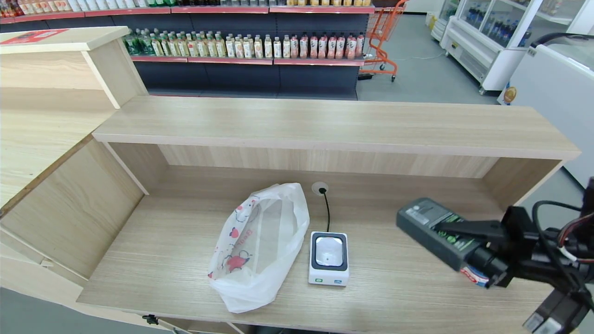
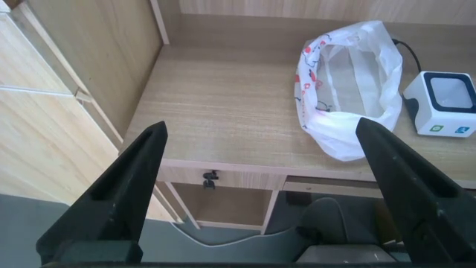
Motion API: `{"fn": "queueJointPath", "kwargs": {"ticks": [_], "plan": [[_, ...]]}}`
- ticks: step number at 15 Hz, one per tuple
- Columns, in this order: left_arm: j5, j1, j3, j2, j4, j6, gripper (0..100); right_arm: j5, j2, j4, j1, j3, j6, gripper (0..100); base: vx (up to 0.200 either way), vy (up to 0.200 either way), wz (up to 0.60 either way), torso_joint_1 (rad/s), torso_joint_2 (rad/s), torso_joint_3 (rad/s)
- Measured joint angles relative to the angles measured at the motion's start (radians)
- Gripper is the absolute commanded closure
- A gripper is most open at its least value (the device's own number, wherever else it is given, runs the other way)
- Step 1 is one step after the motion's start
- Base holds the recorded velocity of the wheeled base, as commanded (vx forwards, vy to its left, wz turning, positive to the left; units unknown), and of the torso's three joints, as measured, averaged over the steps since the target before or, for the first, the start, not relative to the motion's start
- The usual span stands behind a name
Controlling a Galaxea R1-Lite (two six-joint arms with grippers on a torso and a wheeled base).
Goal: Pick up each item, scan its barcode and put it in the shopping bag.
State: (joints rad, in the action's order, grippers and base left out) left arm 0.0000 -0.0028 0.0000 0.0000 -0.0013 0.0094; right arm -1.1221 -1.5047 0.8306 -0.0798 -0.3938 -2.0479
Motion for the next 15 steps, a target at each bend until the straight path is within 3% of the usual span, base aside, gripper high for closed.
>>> {"fn": "queueJointPath", "kwargs": {"ticks": [3,6,11,15], "plan": [[0.0,0.0,0.0,0.0,0.0,0.0,0,0.015,-0.013,-0.194,-0.224,0.0,-0.369,100,0.0,0.0,0.0,0.0,0.0,0.0],[0.0,0.0,0.0,0.0,0.0,0.0,0,0.021,-0.066,-0.236,-0.361,-0.001,-0.553,100,0.0,0.0,0.0,0.0,0.0,0.0],[0.0,0.0,0.0,0.0,0.0,0.0,0,0.019,-0.164,-0.229,-0.463,-0.036,-0.644,100,0.0,0.0,0.0,0.0,0.0,0.0],[0.0,0.0,0.0,0.0,0.0,0.0,0,0.016,-0.218,-0.224,-0.487,-0.107,-0.678,100,0.0,0.0,0.0,0.0,0.0,0.0]]}}
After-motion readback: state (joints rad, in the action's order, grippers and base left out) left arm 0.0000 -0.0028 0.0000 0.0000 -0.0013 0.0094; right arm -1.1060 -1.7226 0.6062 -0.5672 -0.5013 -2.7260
